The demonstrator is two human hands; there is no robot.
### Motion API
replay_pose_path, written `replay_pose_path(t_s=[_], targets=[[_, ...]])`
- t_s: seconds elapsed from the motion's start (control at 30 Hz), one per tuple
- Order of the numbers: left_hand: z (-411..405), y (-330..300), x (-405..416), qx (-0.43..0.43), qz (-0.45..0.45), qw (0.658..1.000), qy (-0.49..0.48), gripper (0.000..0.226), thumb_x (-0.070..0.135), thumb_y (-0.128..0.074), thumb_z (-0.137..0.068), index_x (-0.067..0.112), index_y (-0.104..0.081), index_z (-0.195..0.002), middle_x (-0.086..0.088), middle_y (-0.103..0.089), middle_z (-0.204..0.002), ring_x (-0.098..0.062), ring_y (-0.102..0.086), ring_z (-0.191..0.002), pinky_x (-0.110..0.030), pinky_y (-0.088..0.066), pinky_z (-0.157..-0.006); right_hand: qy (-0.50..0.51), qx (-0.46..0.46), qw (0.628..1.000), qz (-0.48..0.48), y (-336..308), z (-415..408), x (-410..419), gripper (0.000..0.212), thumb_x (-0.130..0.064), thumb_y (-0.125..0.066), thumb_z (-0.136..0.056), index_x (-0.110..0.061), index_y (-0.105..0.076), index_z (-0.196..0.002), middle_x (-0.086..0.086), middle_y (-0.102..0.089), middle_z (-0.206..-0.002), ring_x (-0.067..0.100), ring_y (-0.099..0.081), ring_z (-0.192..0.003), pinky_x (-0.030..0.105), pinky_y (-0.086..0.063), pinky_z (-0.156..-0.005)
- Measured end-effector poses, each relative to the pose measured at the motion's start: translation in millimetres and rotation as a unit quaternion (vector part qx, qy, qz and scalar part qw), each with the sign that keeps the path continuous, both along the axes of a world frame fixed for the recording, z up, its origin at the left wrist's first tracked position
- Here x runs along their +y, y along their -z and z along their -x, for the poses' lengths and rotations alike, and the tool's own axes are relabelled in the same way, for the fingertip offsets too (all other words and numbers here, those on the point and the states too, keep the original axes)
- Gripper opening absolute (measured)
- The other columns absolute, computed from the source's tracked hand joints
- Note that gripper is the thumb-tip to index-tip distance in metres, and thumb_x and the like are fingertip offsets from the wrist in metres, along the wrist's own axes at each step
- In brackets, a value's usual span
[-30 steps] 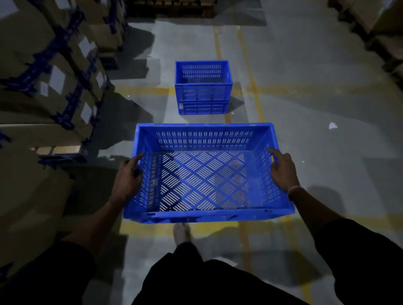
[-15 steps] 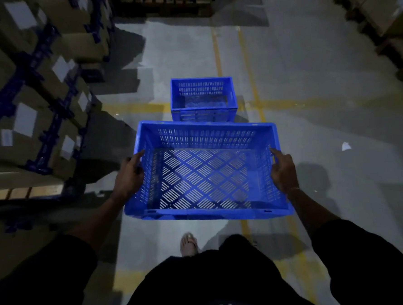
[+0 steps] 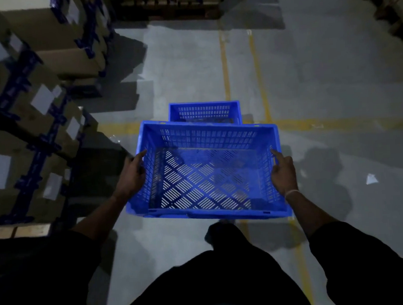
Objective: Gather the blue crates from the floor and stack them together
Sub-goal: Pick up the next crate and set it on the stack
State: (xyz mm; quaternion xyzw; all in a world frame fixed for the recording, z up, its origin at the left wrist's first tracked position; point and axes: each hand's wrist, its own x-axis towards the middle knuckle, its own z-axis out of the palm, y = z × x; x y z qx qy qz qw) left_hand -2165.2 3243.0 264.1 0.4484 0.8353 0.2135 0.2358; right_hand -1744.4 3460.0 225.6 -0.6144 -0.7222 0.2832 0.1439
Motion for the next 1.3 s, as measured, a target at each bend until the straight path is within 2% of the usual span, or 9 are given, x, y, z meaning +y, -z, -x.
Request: replay_pose_path(t_s=[0.13, 0.33, 0.5, 0.63, 0.77, 0.9, 0.93, 1.07, 1.3], targets=[[20, 10, 77, -0.011, -0.002, 1.000, -0.007, 0.068, 0.003, -0.056, -0.093, 0.024, -0.034, -0.155, -0.020, -0.049, -0.127, -0.033, -0.057, -0.108, -0.045, -0.049, -0.094, -0.011, 0.007, 1.000, 0.013, 8, 24, 81, 0.060, 0.001, -0.041, -0.096, -0.026, -0.041, -0.149, 0.021, -0.043, -0.118, 0.037, -0.051, -0.076, 0.031, -0.043, -0.074], [71, 57, 176, -0.106, -0.028, 0.994, -0.023, 0.089, -0.003, -0.058, -0.088, 0.044, -0.023, -0.155, -0.011, -0.059, -0.131, -0.028, -0.070, -0.100, -0.055, -0.060, -0.078, -0.018, -0.001, 0.999, 0.032, 33, 70, 179, 0.080, 0.004, -0.043, -0.091, -0.032, -0.017, -0.157, 0.023, -0.041, -0.125, 0.041, -0.053, -0.077, 0.040, -0.048, -0.072], [109, 104, 255, -0.139, -0.055, 0.988, -0.035, 0.077, 0.027, -0.057, -0.087, 0.062, -0.021, -0.146, -0.007, -0.061, -0.135, -0.029, -0.070, -0.107, -0.055, -0.059, -0.083, -0.012, -0.018, 0.998, 0.052, 90, 116, 259, 0.084, 0.003, -0.046, -0.089, -0.028, -0.010, -0.159, 0.023, -0.035, -0.142, 0.044, -0.056, -0.092, 0.045, -0.050, -0.077], [137, 151, 319, -0.097, -0.070, 0.993, -0.024, 0.093, 0.004, -0.051, -0.097, 0.087, -0.017, -0.122, -0.002, -0.060, -0.128, -0.030, -0.070, -0.098, -0.051, -0.059, -0.080, -0.006, -0.025, 0.999, 0.046, 143, 154, 322, 0.083, 0.004, -0.046, -0.090, -0.029, -0.013, -0.158, 0.020, -0.036, -0.138, 0.041, -0.056, -0.090, 0.045, -0.051, -0.077], [167, 205, 369, -0.065, -0.082, 0.994, -0.024, 0.097, -0.001, -0.050, -0.096, 0.085, -0.018, -0.125, 0.004, -0.055, -0.129, -0.027, -0.069, -0.094, -0.049, -0.058, -0.080, -0.007, -0.045, 0.998, 0.038, 187, 189, 378, 0.082, 0.003, -0.045, -0.091, -0.031, -0.011, -0.158, 0.019, -0.036, -0.138, 0.041, -0.055, -0.097, 0.044, -0.048, -0.079], [181, 231, 407, -0.082, -0.081, 0.993, -0.011, 0.080, 0.019, -0.056, -0.090, 0.084, -0.022, -0.120, 0.039, -0.064, -0.108, 0.003, -0.067, -0.072, -0.020, -0.053, -0.062, -0.027, -0.060, 0.997, 0.027, 220, 209, 420, 0.083, 0.003, -0.046, -0.090, -0.028, -0.010, -0.159, 0.023, -0.034, -0.140, 0.046, -0.054, -0.101, 0.043, -0.046, -0.077], [184, 235, 414, -0.081, -0.080, 0.993, -0.012, 0.082, 0.018, -0.058, -0.091, 0.081, -0.020, -0.127, 0.030, -0.067, -0.106, 0.003, -0.067, -0.070, -0.017, -0.052, -0.060, -0.026, -0.063, 0.997, 0.029, 226, 212, 427, 0.083, 0.002, -0.046, -0.090, -0.029, -0.010, -0.159, 0.023, -0.033, -0.142, 0.046, -0.054, -0.104, 0.043, -0.046, -0.079], [196, 261, 424, -0.068, -0.051, 0.996, -0.014, 0.086, 0.019, -0.057, -0.098, 0.052, -0.003, -0.156, -0.012, -0.061, -0.120, -0.018, -0.068, -0.076, -0.041, -0.058, -0.067, -0.027, -0.070, 0.997, 0.021, 241, 220, 436, 0.081, 0.000, -0.045, -0.093, -0.029, -0.006, -0.158, 0.019, -0.033, -0.142, 0.045, -0.053, -0.105, 0.045, -0.046, -0.077], [194, 255, 413, -0.083, -0.028, 0.996, 0.013, 0.082, 0.046, -0.046, -0.097, 0.035, 0.004, -0.161, -0.013, -0.065, -0.108, -0.023, -0.071, -0.076, -0.044, -0.060, -0.068, -0.035, -0.062, 0.996, 0.057, 235, 210, 423, 0.083, -0.003, -0.041, -0.095, -0.035, 0.002, -0.157, 0.018, -0.022, -0.155, 0.043, -0.047, -0.123, 0.044, -0.046, -0.088]])
